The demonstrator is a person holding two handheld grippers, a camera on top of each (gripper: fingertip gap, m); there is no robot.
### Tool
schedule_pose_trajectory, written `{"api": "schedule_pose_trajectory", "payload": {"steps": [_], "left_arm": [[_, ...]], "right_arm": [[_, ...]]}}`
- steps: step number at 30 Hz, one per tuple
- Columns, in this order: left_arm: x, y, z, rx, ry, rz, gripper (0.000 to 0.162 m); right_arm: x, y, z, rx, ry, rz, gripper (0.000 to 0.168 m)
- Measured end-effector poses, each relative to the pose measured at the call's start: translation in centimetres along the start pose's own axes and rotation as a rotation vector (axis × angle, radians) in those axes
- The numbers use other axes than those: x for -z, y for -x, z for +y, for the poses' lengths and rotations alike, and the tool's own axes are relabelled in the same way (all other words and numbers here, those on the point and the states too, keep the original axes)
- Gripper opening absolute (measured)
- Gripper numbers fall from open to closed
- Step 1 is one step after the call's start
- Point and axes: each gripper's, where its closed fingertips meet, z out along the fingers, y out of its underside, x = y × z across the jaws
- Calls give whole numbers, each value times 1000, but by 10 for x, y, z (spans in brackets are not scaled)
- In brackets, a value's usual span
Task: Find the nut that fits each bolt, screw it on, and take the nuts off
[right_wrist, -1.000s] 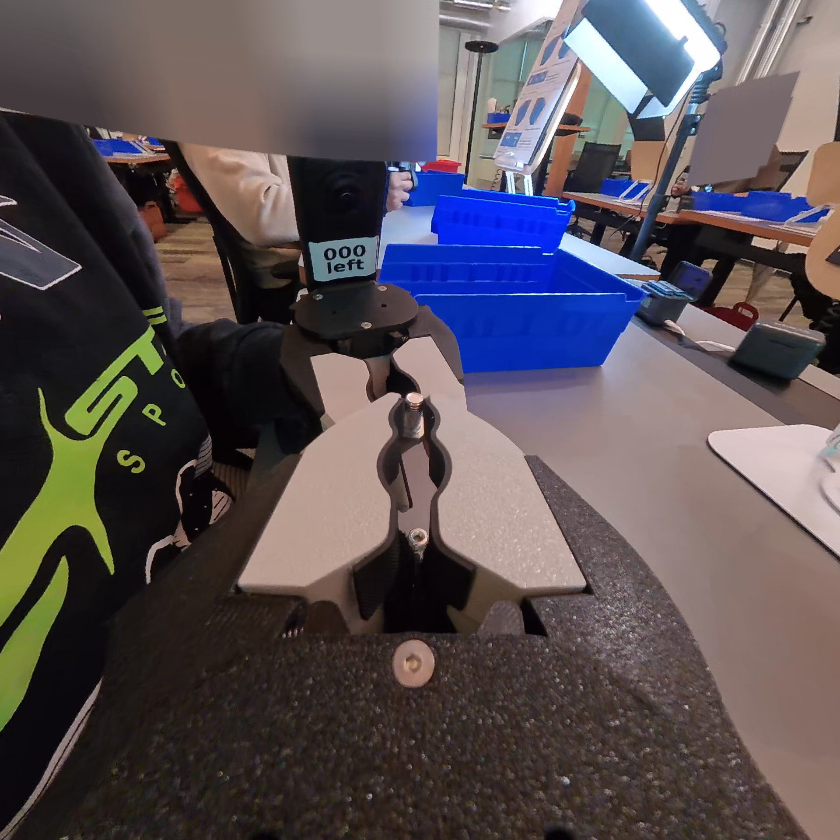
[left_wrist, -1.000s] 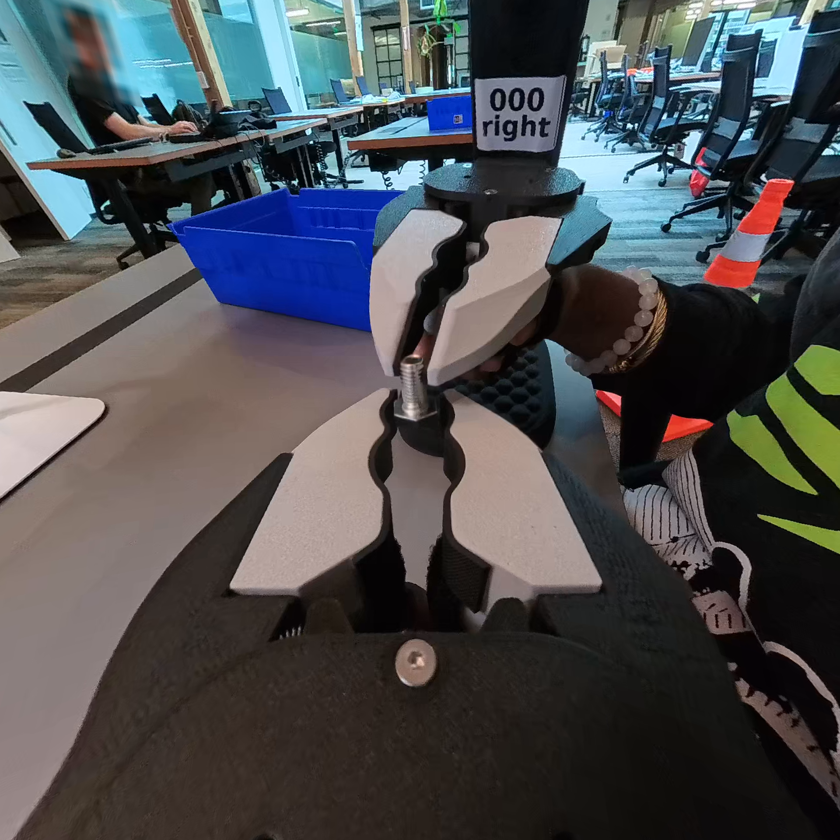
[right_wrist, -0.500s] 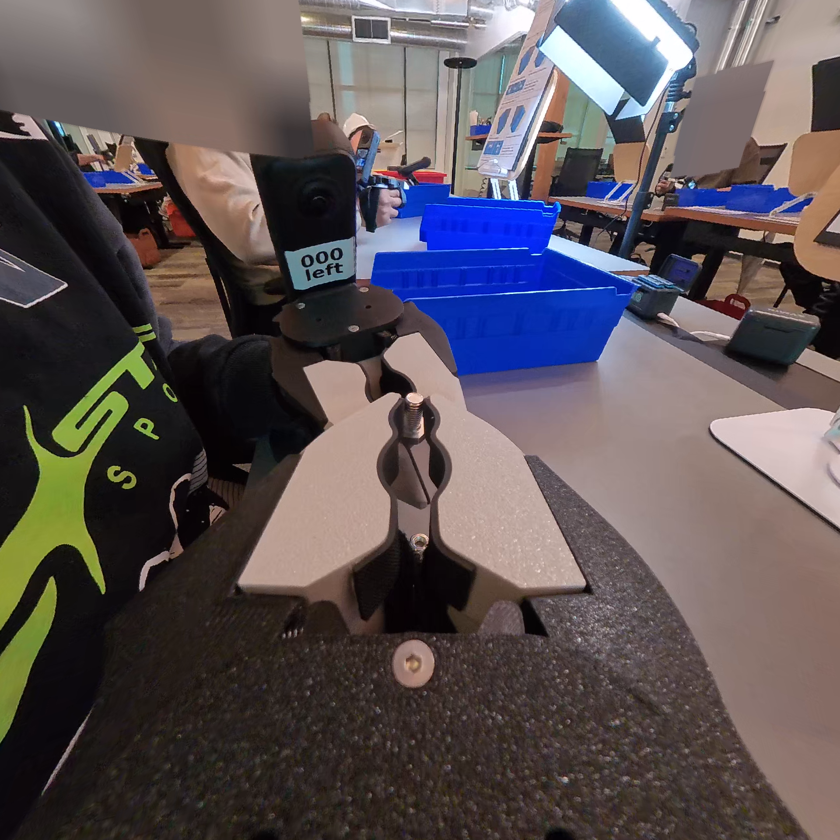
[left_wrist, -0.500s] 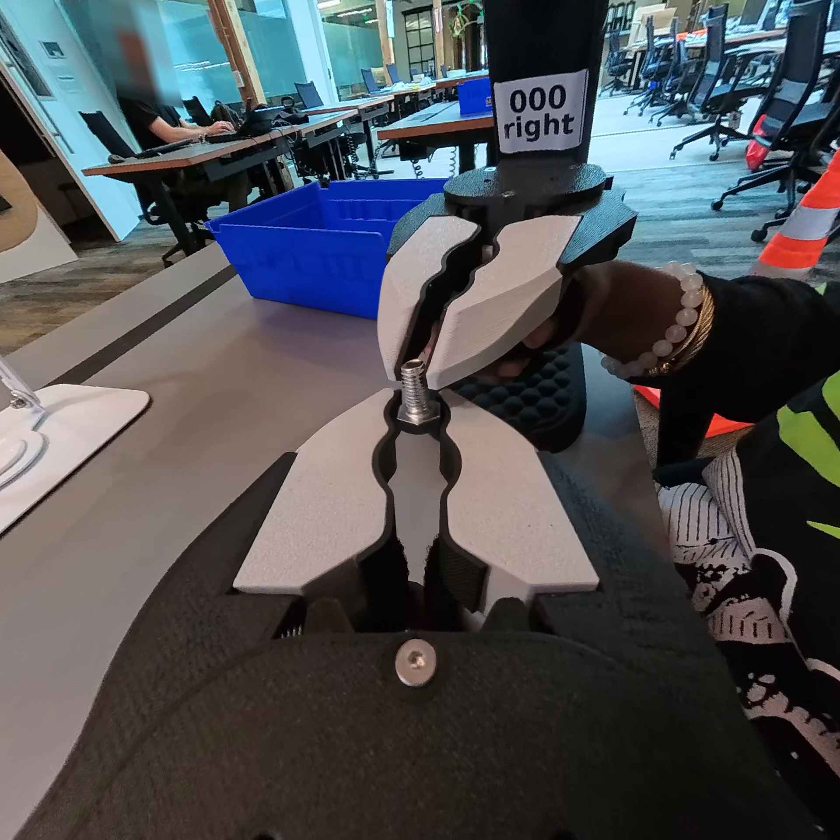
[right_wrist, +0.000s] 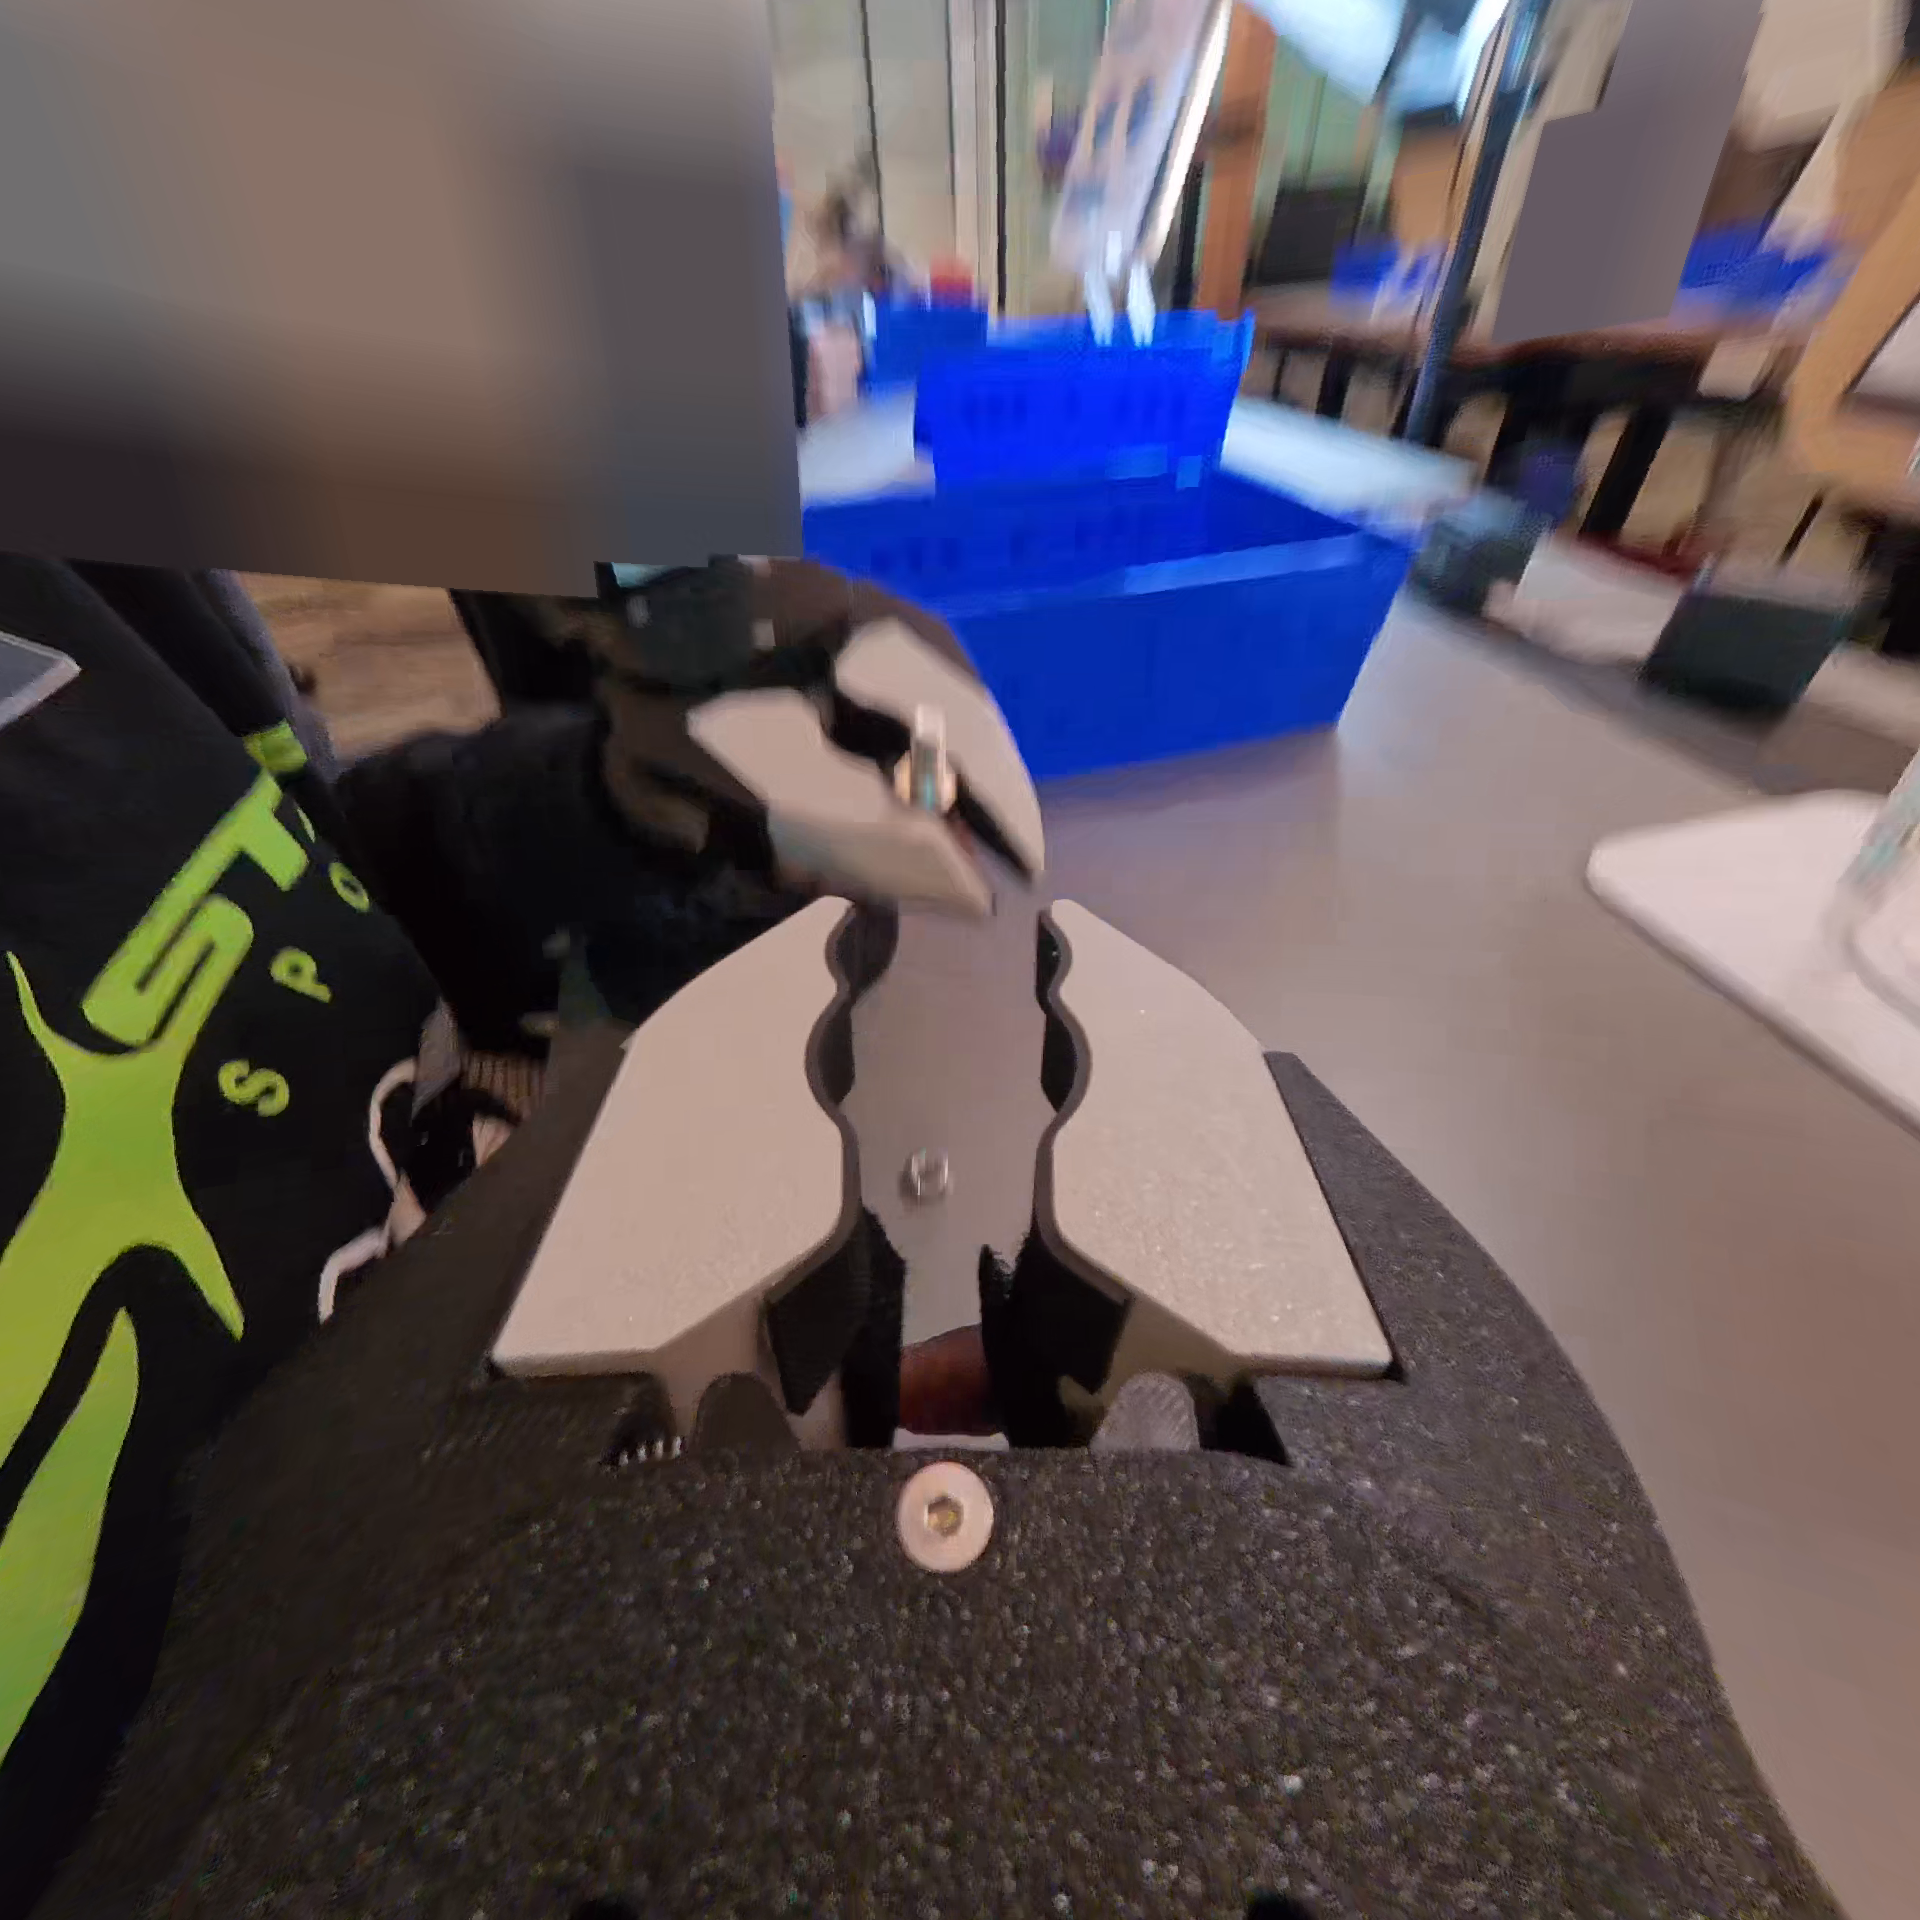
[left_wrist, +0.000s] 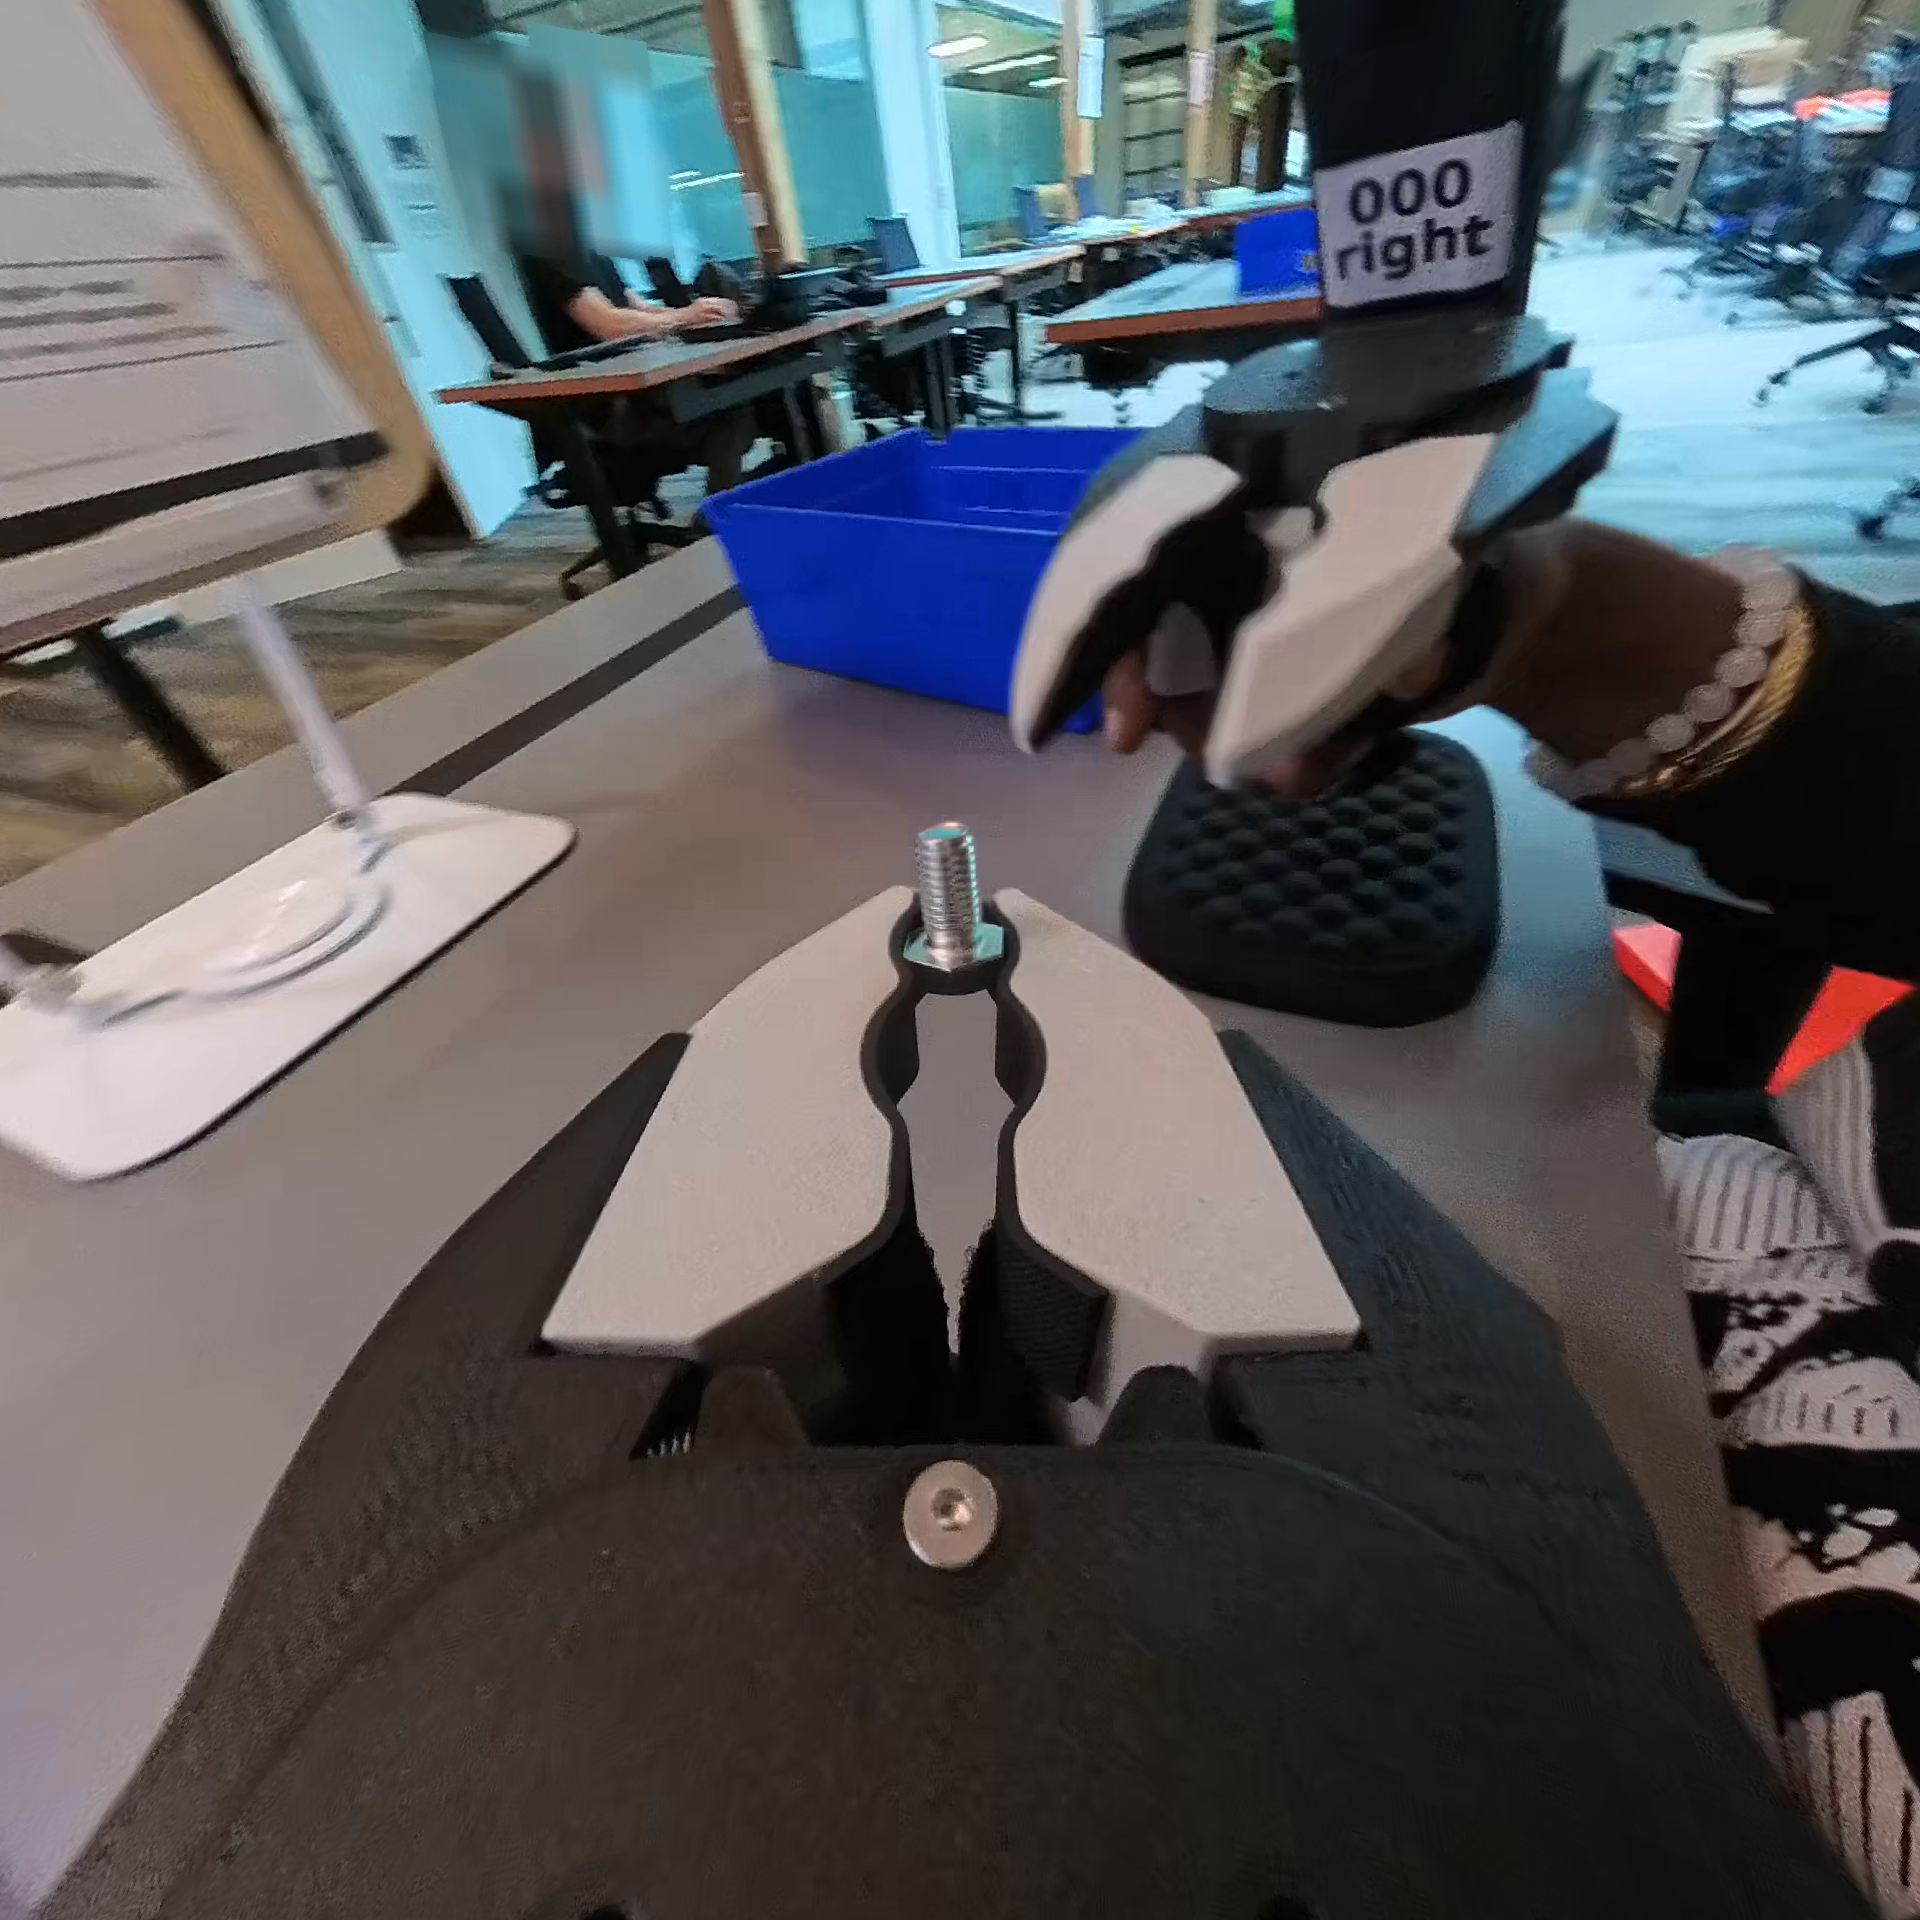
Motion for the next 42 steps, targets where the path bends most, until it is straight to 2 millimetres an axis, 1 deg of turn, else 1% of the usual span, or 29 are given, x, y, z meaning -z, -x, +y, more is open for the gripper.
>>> {"api": "schedule_pose_trajectory", "payload": {"steps": [2, 3, 5, 7, 9, 11, 14, 18, 20, 23, 25, 26, 27, 29, 32, 34, 35, 36, 38, 39, 42], "left_arm": [[12, 17, 5, 38, -8, -59, 10], [16, 23, 8, 47, -9, -81, 10], [20, 28, 12, 51, -10, -110, 10], [19, 28, 14, 65, -14, -108, 10], [18, 26, 16, 71, -10, -103, 10], [18, 26, 17, 61, -4, -103, 10], [18, 25, 18, 65, -8, -99, 10], [19, 27, 17, 72, -17, -101, 10], [18, 26, 17, 73, -17, -98, 10], [18, 26, 17, 69, -16, -95, 10], [18, 24, 18, 70, -16, -86, 10], [17, 23, 17, 70, -17, -76, 10], [16, 20, 16, 72, -22, -54, 10], [13, 7, 12, 84, -40, 29, 10], [8, -25, 3, 77, -76, 218, 10], [6, -52, -2, 85, -99, 370, 10], [6, -63, -3, 87, -99, 431, 10], [6, -73, -3, 76, -91, 484, 10], [5, -85, 0, 40, -72, 549, 10], [5, -90, 1, 30, -69, 576, 10], [7, -95, -3, 34, -99, 615, 10]], "right_arm": [[-5, -7, 36, -52, 252, -16, 51], [-9, -8, 52, -56, 356, -30, 53], [-21, -2, 74, -23, 474, -72, 48], [-34, 5, 91, 18, 553, -118, 41], [-43, 7, 107, 60, 627, -136, 36], [-49, 7, 114, 92, 664, -137, 32], [-56, 9, 114, 101, 669, -140, 26], [-56, 8, 119, 117, 703, -126, 20], [-58, 9, 119, 122, 692, -123, 15], [-57, 7, 119, 133, 682, -118, 15], [-54, 5, 114, 145, 659, -117, 15], [-50, 5, 107, 145, 635, -128, 15], [-45, 6, 97, 151, 604, -143, 15], [-31, 8, 69, 180, 527, -188, 15], [-4, 18, 19, 269, 415, -297, 15], [10, 32, -11, 341, 352, -405, 15], [14, 41, -22, 374, 330, -471, 15], [16, 49, -29, 407, 323, -531, 15], [14, 59, -31, 472, 355, -621, 15], [12, 63, -29, 495, 377, -662, 15], [1, 71, -19, 529, 432, -751, 15]]}}
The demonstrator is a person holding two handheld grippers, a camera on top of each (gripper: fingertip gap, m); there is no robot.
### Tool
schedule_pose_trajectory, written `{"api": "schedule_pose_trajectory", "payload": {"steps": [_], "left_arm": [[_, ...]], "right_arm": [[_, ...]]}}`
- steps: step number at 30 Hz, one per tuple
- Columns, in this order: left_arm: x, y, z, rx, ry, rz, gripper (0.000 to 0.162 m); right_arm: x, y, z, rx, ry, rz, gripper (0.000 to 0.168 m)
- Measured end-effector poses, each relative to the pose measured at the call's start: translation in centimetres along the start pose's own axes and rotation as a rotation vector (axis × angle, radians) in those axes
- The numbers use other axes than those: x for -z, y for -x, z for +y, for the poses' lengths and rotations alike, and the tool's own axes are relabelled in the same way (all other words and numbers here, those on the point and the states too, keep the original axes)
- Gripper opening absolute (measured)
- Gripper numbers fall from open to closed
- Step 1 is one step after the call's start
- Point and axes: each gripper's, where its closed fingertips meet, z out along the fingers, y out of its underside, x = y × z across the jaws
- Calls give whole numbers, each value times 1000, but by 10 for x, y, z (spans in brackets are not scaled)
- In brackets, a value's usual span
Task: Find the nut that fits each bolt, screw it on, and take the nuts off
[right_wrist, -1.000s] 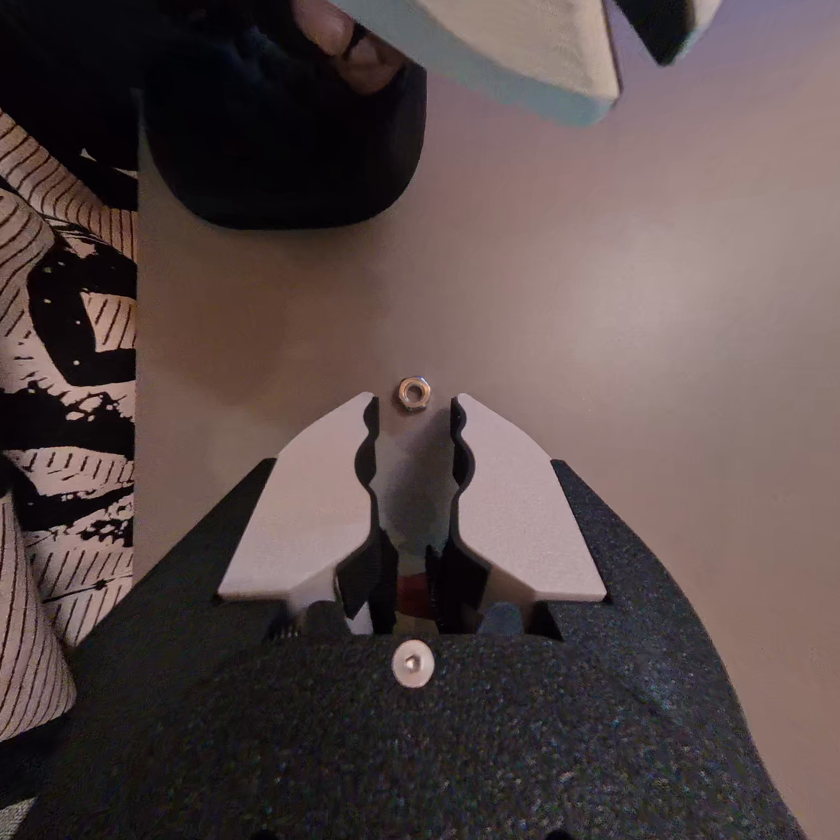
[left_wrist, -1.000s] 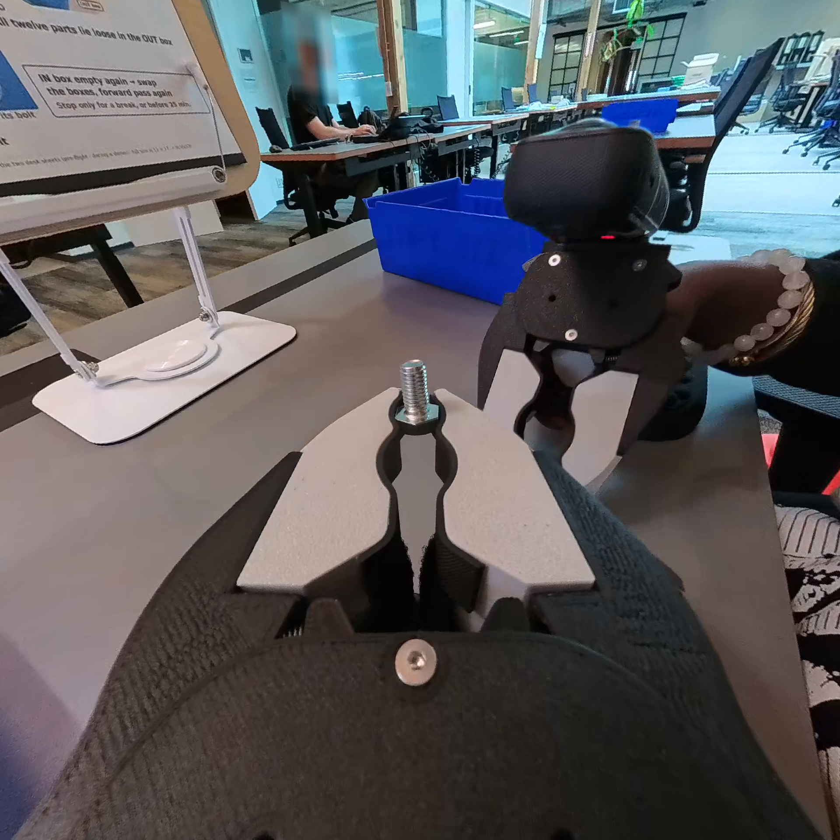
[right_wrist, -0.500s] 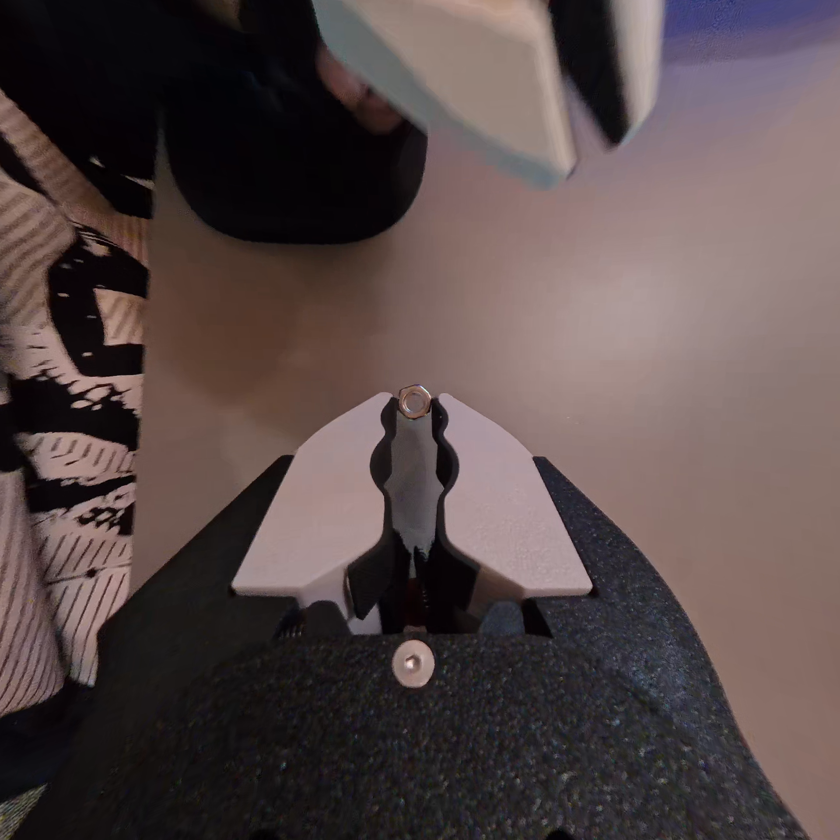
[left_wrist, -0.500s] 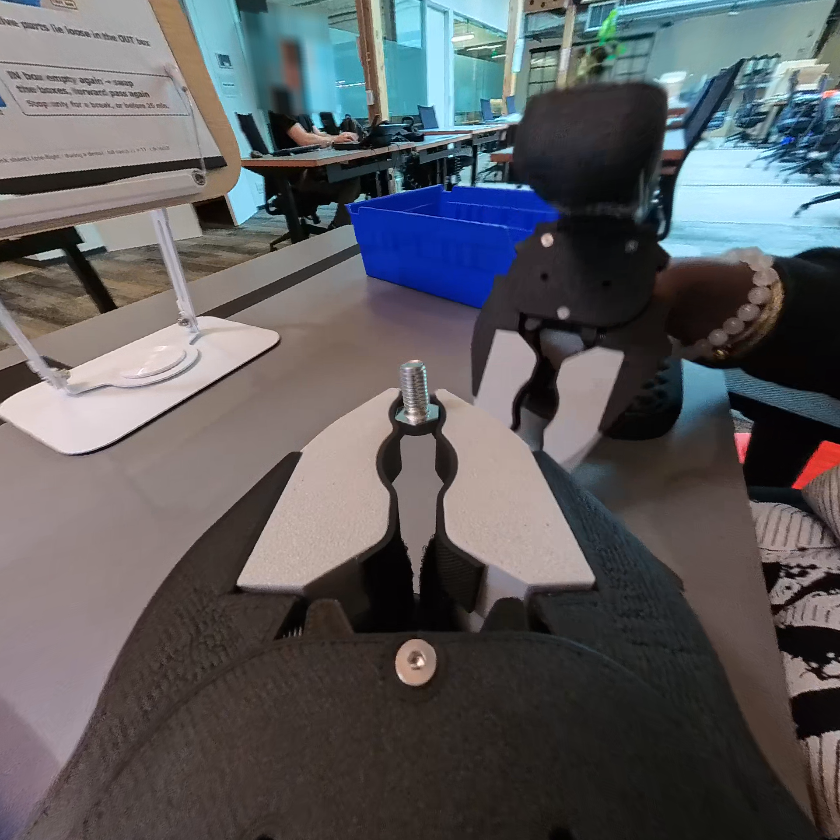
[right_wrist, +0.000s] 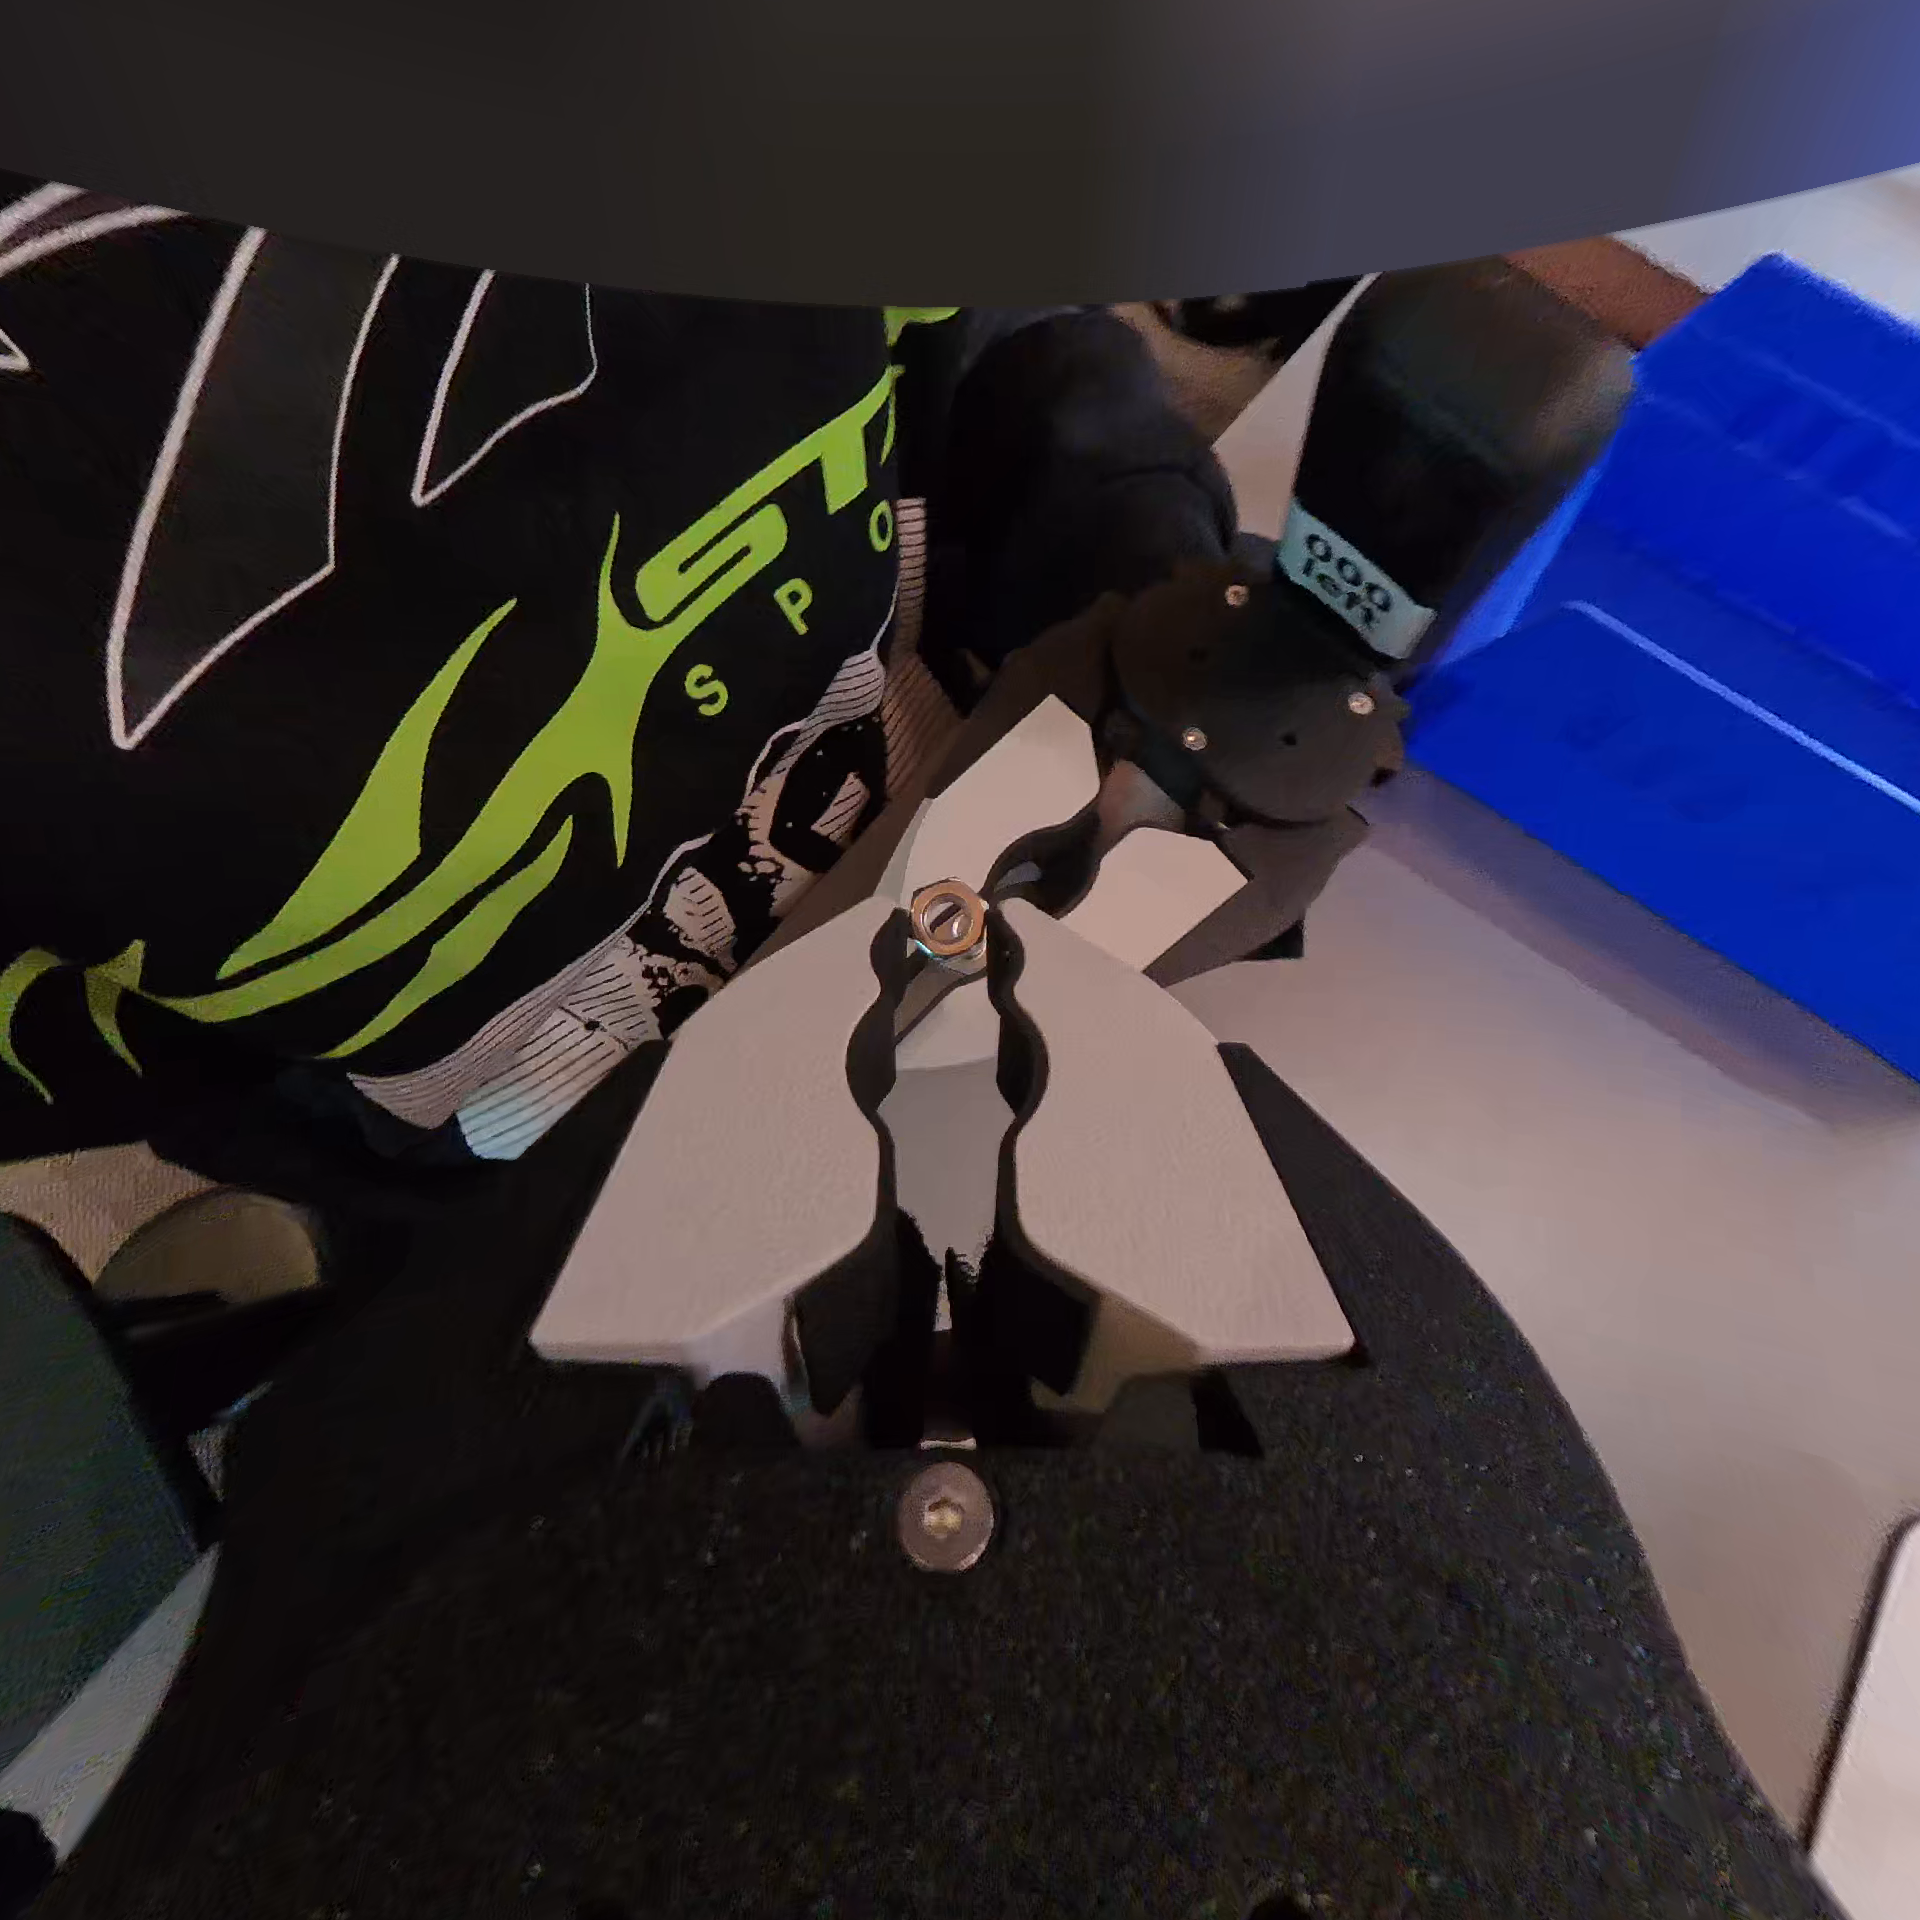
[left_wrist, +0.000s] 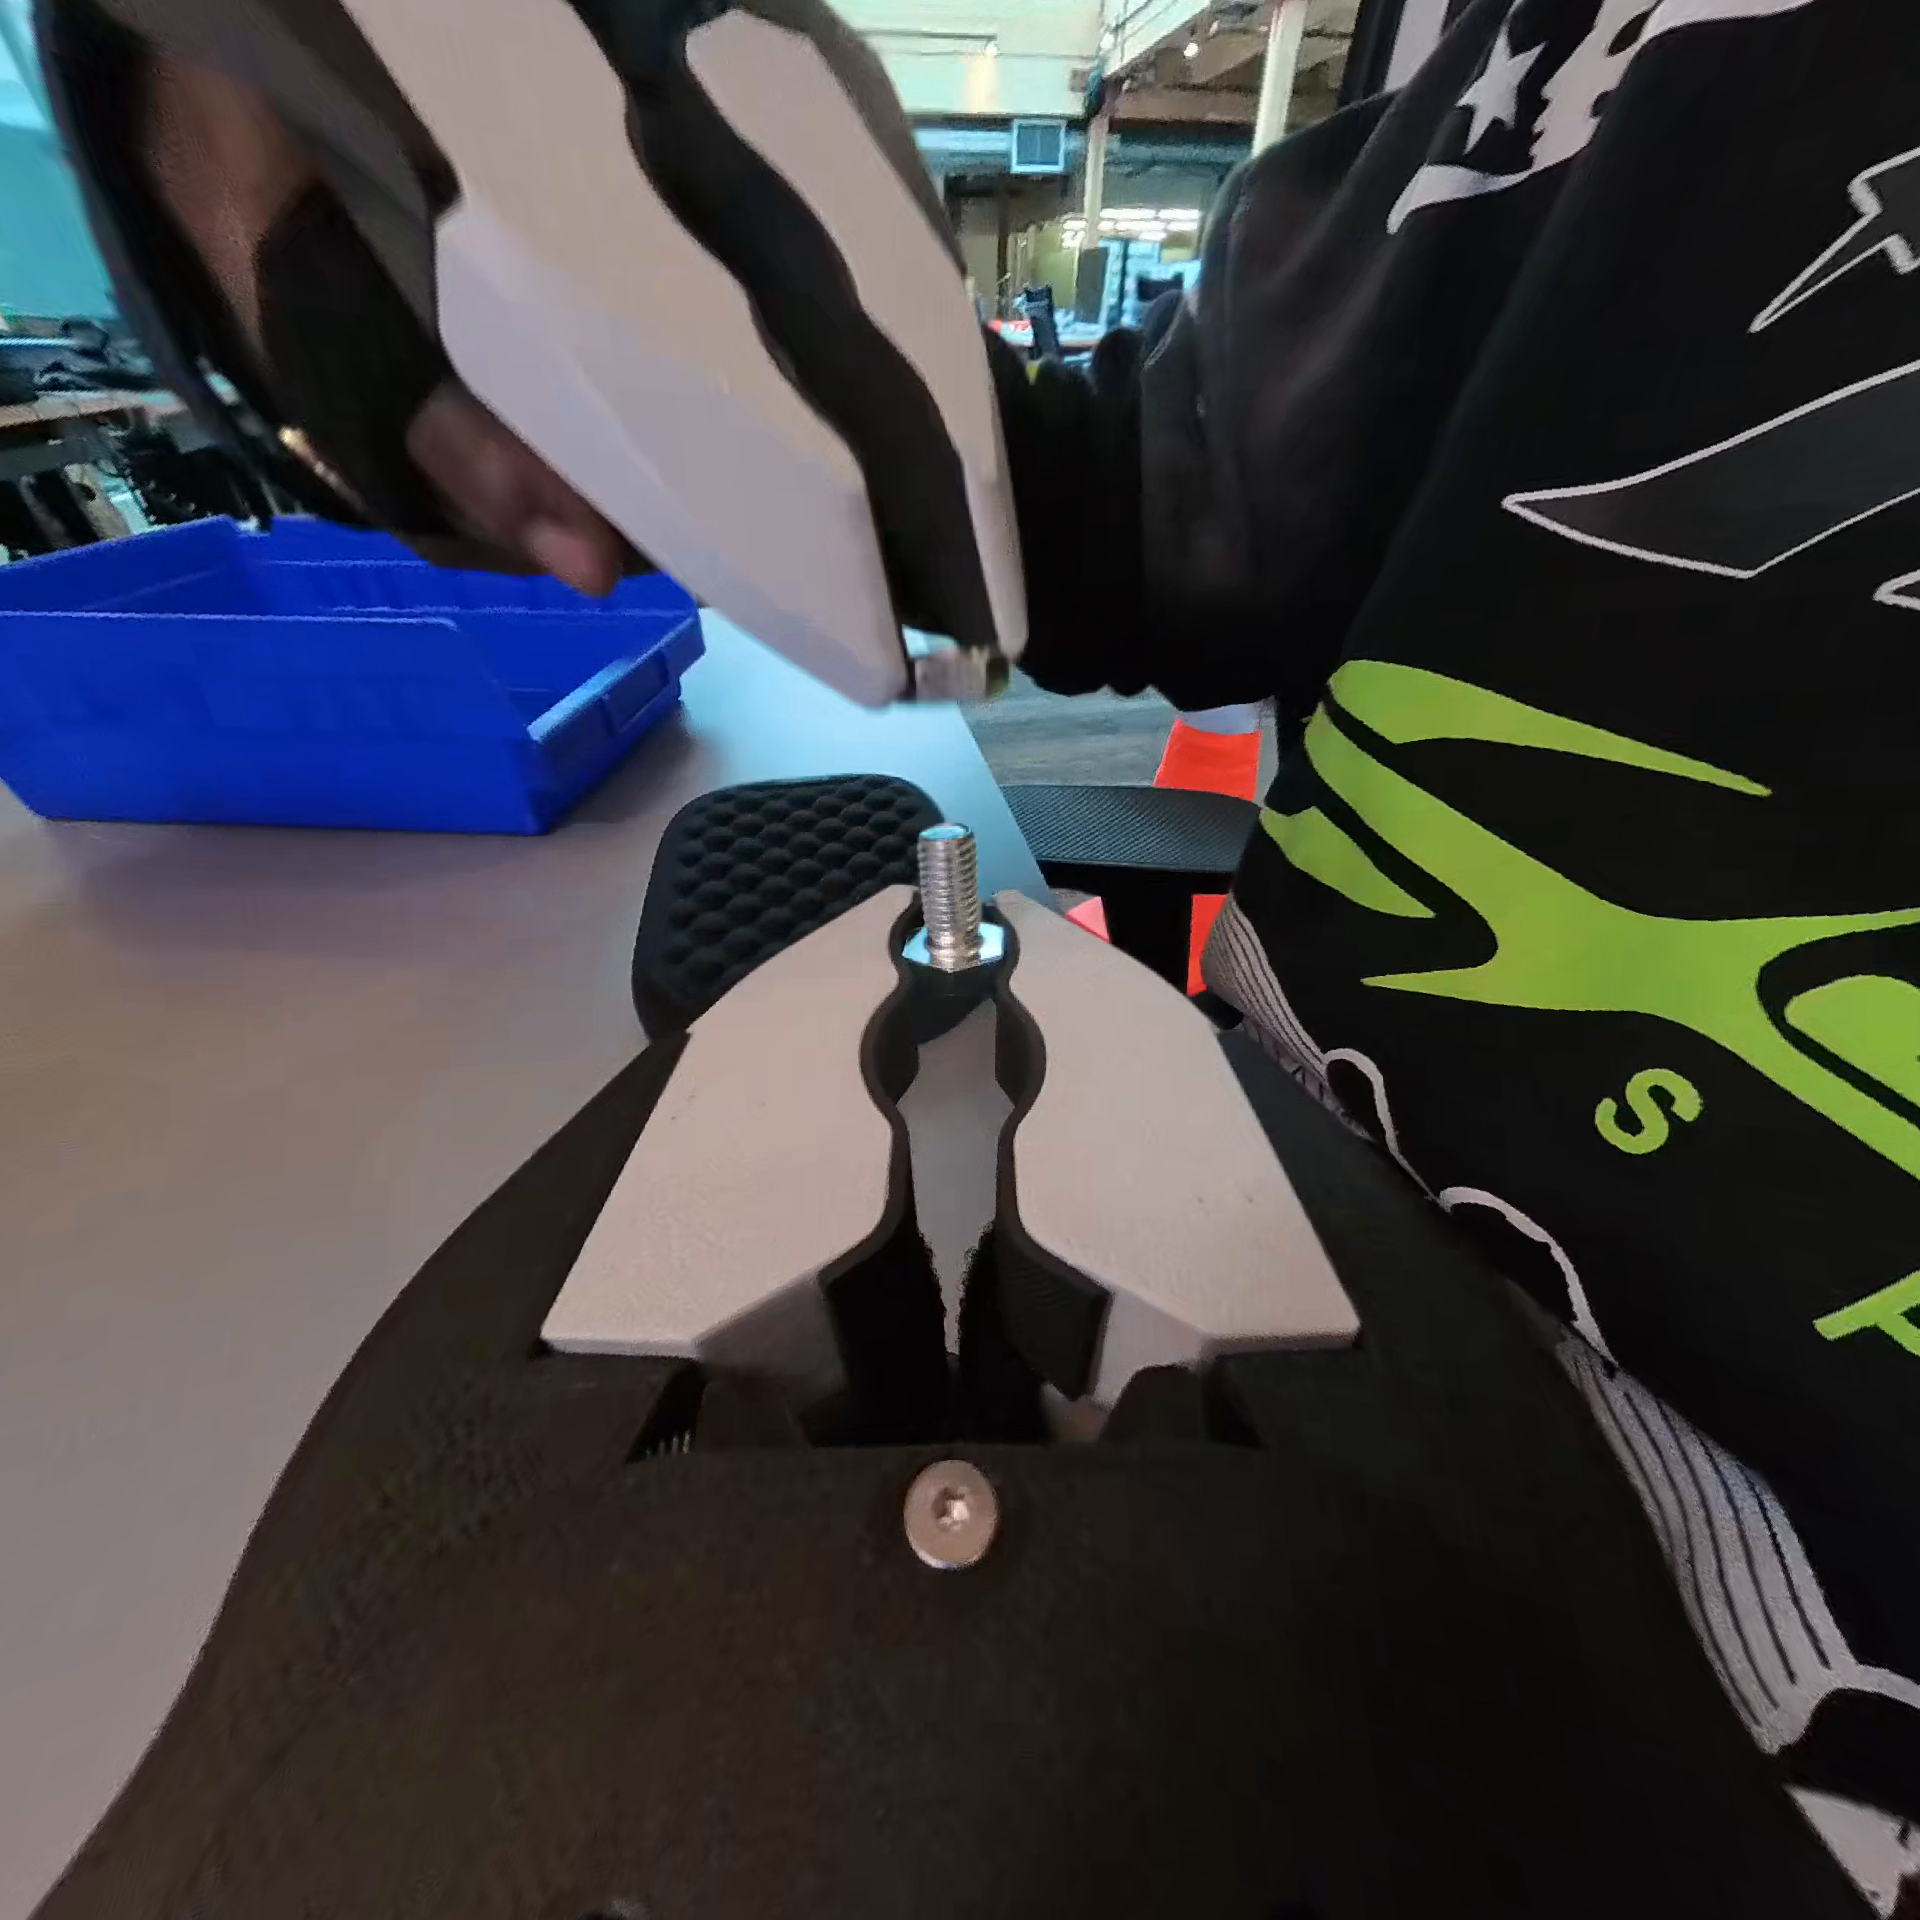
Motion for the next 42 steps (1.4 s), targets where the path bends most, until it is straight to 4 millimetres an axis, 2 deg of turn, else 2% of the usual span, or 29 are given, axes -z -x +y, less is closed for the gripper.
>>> {"api": "schedule_pose_trajectory", "payload": {"steps": [6, 21, 27, 42], "left_arm": [[2, -3, -5, -1, -39, 17, 10], [3, -5, -5, 1, -44, 30, 10], [6, 17, 3, 1, 15, -134, 10], [23, 65, -9, -3, -51, -576, 10]], "right_arm": [[-8, -5, -1, 49, -3, -22, 15], [-15, -4, 4, 5, 19, -90, 15], [-11, -15, 16, -99, 93, -13, 14], [6, -49, 20, -291, -10, 298, 14]]}}
